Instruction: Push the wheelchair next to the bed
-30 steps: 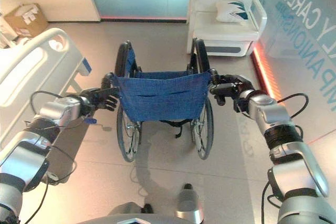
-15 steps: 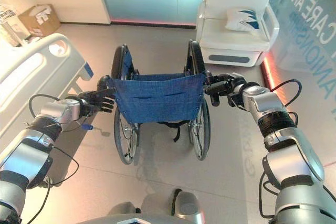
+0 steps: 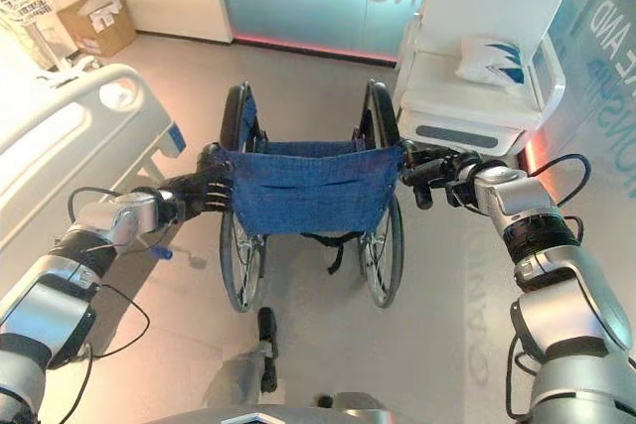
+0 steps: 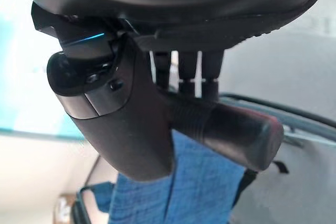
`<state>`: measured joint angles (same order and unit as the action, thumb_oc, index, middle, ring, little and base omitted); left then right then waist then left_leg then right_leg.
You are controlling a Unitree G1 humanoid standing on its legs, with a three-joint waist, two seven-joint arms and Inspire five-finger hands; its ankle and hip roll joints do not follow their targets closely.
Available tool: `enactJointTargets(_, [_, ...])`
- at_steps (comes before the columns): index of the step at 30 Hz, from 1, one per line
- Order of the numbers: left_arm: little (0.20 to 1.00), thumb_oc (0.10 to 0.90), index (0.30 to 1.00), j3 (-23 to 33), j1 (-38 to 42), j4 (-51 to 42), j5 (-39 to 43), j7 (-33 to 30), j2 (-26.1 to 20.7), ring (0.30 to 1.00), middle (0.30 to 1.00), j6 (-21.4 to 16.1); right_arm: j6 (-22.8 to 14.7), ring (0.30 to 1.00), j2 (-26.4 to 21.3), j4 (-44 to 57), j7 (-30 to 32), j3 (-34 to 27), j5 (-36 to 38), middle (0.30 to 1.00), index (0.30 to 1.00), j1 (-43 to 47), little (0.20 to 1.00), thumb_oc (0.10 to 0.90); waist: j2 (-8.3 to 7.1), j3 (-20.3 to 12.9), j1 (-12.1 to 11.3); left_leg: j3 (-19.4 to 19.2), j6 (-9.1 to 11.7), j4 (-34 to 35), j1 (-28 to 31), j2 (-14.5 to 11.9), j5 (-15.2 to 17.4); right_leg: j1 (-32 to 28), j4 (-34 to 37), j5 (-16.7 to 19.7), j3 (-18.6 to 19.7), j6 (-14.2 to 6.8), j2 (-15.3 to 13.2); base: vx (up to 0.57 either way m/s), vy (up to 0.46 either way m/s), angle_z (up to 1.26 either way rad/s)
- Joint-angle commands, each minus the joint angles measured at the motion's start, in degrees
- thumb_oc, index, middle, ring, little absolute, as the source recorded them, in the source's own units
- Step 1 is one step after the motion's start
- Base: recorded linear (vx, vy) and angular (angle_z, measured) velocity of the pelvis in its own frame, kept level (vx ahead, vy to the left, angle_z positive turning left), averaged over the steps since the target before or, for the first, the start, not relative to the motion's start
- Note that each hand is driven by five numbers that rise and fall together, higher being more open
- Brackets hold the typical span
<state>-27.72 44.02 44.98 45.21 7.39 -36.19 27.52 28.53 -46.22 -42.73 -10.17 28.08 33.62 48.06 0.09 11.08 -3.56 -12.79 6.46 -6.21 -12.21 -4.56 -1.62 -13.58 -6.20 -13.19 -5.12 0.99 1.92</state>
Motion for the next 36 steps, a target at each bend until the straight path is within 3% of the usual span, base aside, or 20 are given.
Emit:
enactJointTargets(1, [0.3,0.4,0.3,1.06,4.47,-0.1,-0.98,-0.1,1.36,0.3,0.3,-5.09,-5.74,0.3,5.1,3.32,-6.31,1.19,-2.45,0.3,0.3,1.87,0.3,0.4,-2.34,-3.68,-0.18,0.99,-5.27,-1.69,-0.06,3.88,-2.92,-1.79,-5.78,1.87,-5.21,-6.37,-6.67,0.41,0.278,-0.42])
enactJointTargets(2, [0.3,0.4,0.3,0.21,5.21,0.63,-0.31,-0.46,2.64,0.3,0.3,-5.47,-6.61,0.3,6.09,2.39,-5.27,0.21,-3.08,0.3,0.3,0.73,0.3,0.4,-2.95,-4.14,-0.7,0.31,-7.15,-2.48,0.86,5.9,-1.35,0.04,-14.81,8.73,-7.22,-8.94,-10.93,0.29,0.217,-0.23])
enactJointTargets(3, [0.3,0.4,0.3,0.19,5.22,0.64,-0.31,-0.46,2.64,0.3,0.3,-5.47,-6.61,0.3,6.09,2.4,-5.27,0.19,-3.08,0.3,0.3,0.71,0.3,0.4,-2.98,-4.17,-0.73,0.29,-7.16,-2.47,0.84,5.93,-1.34,0.09,-14.86,8.71,-7.19,-8.96,-10.97,0.43,0.377,-0.27])
enactJointTargets(4, [0.3,0.4,0.3,-0.26,5.14,0.96,-0.59,-0.13,3.58,0.3,0.3,-5.85,-6.99,0.3,5.74,1.7,-5.02,-0.48,-3.69,0.3,0.3,0.12,0.3,0.4,-2.29,-4.09,-0.62,0.61,-8.08,-2.69,2.5,7.04,-0.13,3.5,-25.59,14.0,-6.92,-9.15,-13.54,0.25,0.23,-0.13])
enactJointTargets(6, [0.3,0.4,0.3,-0.51,5.22,1.02,-0.24,-0.43,4.03,0.3,0.3,-5.94,-7.27,0.3,5.39,0.85,-5.45,-0.72,-4.07,0.3,0.3,0.25,0.3,0.4,-1.82,-4.01,-0.31,0.34,-8.37,-2.63,3.71,7.21,0.58,5.39,-29.46,14.8,-6.86,-8.87,-14.12,0.32,0.238,0.14])
enactJointTargets(7, [0.3,0.4,0.3,-0.4,5.11,0.97,-0.4,-0.74,4.99,0.3,0.3,-5.71,-7.32,0.3,5.31,-0.46,-6.0,-0.96,-4.41,0.3,0.3,0.77,0.3,0.4,-2.18,-3.99,0.19,-0.03,-8.41,-2.34,5.91,8.37,2.28,6.99,-30.73,14.49,-7.45,-9.27,-16.08,0.43,0.189,0.43])
enactJointTargets(9, [0.3,0.4,0.3,-0.21,5.04,1.38,-0.78,-0.7,5.97,0.3,0.3,-5.71,-7.05,0.3,5.6,-2.09,-6.79,-1.27,-5.37,0.3,0.3,2.03,0.3,0.4,-2.05,-4.19,0.49,-0.89,-8.6,-1.2,7.99,8.43,2.68,7.9,-27.64,13.57,-9.12,-8.92,-16.88,0.38,0.079,0.22])
enactJointTargets(10, [0.3,0.4,0.3,0.0,4.72,1.43,-1.47,-0.5,6.67,0.3,0.3,-5.99,-7.01,0.3,5.67,-3.1,-6.89,-1.17,-5.75,0.3,0.3,3.21,0.3,0.4,-1.91,-4.2,0.73,-1.0,-8.43,-0.74,9.2,8.24,3.04,8.66,-22.71,12.32,-10.24,-8.58,-16.03,0.3,-0.043,-0.23])
enactJointTargets(11, [0.3,0.4,0.3,0.1,3.93,0.86,-1.81,-0.69,7.41,0.3,0.3,-6.72,-7.8,0.3,5.29,-3.19,-7.01,-1.39,-6.1,0.3,0.3,3.75,0.3,0.4,-1.19,-3.76,1.36,-1.26,-8.4,-0.17,10.86,7.45,2.78,11.88,-17.01,12.48,-11.91,-7.64,-14.6,0.26,-0.062,-0.25])
enactJointTargets(14, [0.3,0.4,0.3,0.13,2.95,-0.52,-1.28,-1.33,7.94,0.3,0.3,-7.46,-8.66,0.3,4.13,-2.25,-6.74,-1.32,-5.29,0.3,0.3,3.52,0.3,0.4,-1.52,-2.73,2.67,-0.62,-8.07,-0.12,13.06,7.69,4.35,16.31,-10.71,14.34,-11.67,-8.36,-13.4,0.22,-0.095,-0.05])
enactJointTargets(16, [0.3,0.4,0.3,-0.25,1.9,-2.46,0.18,-2.02,8.64,0.3,0.3,-8.17,-9.92,0.3,2.6,-1.75,-6.08,-0.78,-4.86,0.3,0.3,4.04,0.3,0.4,-2.94,-1.49,4.92,0.89,-8.4,-0.39,15.79,9.6,8.1,22.99,-2.25,21.45,-9.78,-11.04,-11.99,0.37,-0.179,0.1])
enactJointTargets(18, [0.3,0.4,0.3,-0.37,1.56,-3.14,0.47,-1.96,8.92,0.3,0.3,-8.01,-9.62,0.3,2.1,-1.57,-6.26,-0.64,-5.48,0.3,0.3,4.75,0.3,0.4,-3.67,-1.22,5.71,1.89,-8.76,-0.84,17.21,10.69,10.15,25.56,1.65,24.01,-9.53,-12.13,-11.54,0.34,-0.128,0.48])
enactJointTargets(21, [0.3,0.4,0.3,-0.6,0.76,-4.18,1.03,-1.54,9.3,0.3,0.3,-7.71,-9.08,0.3,1.43,-1.75,-7.61,-0.29,-7.48,0.3,0.3,6.22,0.3,0.4,-3.41,-1.19,5.94,4.47,-9.16,-1.5,19.99,11.13,13.01,27.85,4.92,24.42,-9.9,-12.8,-10.14,0.5,-0.157,0.55])
enactJointTargets(22, [0.3,0.4,0.3,-0.25,0.11,-4.82,1.43,-0.84,9.48,0.3,0.3,-7.29,-8.64,0.3,1.0,-2.09,-9.04,0.09,-8.51,0.3,0.3,7.06,0.3,0.4,-3.31,-1.25,6.25,5.18,-9.47,-1.66,21.11,11.37,13.48,28.62,3.67,24.82,-10.14,-11.97,-9.95,0.54,-0.191,0.34])
enactJointTargets(27, [0.3,0.4,0.3,-1.26,-0.49,-5.17,2.7,0.37,11.59,0.3,0.3,-8.14,-10.73,0.3,0.56,-5.66,-11.85,2.04,-12.92,0.3,0.3,8.51,0.3,0.4,-3.24,-3.45,7.78,8.31,-9.55,-4.98,21.87,11.71,16.01,27.3,-1.7,22.84,-3.96,-10.43,-9.15,0.43,-0.233,0.8])
enactJointTargets(28, [0.3,0.4,0.3,-1.67,-0.49,-5.59,4.13,-0.45,12.02,0.3,0.3,-8.42,-11.2,0.3,0.66,-6.2,-12.08,3.28,-13.63,0.3,0.3,9.12,0.3,0.4,-2.54,-3.88,7.92,8.76,-8.43,-7.01,22.67,10.49,15.49,26.39,-3.56,20.69,-3.45,-9.29,-8.4,0.44,-0.312,0.87])
enactJointTargets(31, [0.3,0.4,0.3,-1.78,-0.12,-6.49,6.71,-1.83,12.24,0.3,0.3,-8.29,-11.04,0.3,1.23,-6.41,-11.66,5.21,-13.29,0.3,0.3,10.48,0.3,0.4,-1.48,-4.68,8.42,8.59,-4.52,-17.3,22.38,7.49,6.94,24.14,-5.04,16.41,-3.9,-5.93,-6.65,0.32,-0.263,1.08])
enactJointTargets(33, [0.3,0.4,0.3,-2.0,-0.23,-7.39,7.96,-2.37,12.29,0.3,0.3,-8.62,-11.26,0.3,1.56,-6.1,-10.3,5.99,-13.44,0.3,0.3,10.62,0.3,0.4,-2.16,-4.65,8.22,7.53,-2.56,-28.28,19.03,6.95,0.53,21.72,-4.88,14.74,-4.31,-3.87,-6.58,0.3,-0.32,0.53])
enactJointTargets(35, [0.3,0.4,0.3,-2.1,-0.13,-8.25,9.35,-2.65,12.29,0.3,0.3,-9.11,-11.41,0.3,1.26,-5.5,-8.82,6.71,-12.86,0.3,0.3,10.66,0.3,0.4,-3.07,-3.41,7.47,5.89,-1.1,-43.0,12.16,6.11,-1.65,18.16,-5.35,12.29,-4.9,-1.81,-6.62,0.29,-0.292,0.05])
enactJointTargets(36, [0.3,0.4,0.3,-2.12,-0.12,-8.3,9.46,-2.66,12.28,0.3,0.3,-9.17,-11.44,0.3,1.25,-5.48,-8.74,6.72,-12.8,0.3,0.3,10.67,0.3,0.4,-3.3,-3.46,7.47,5.83,-1.07,-43.36,11.65,6.29,-1.99,18.09,-5.32,12.23,-4.93,-1.73,-6.81,0.25,-0.195,-0.12])
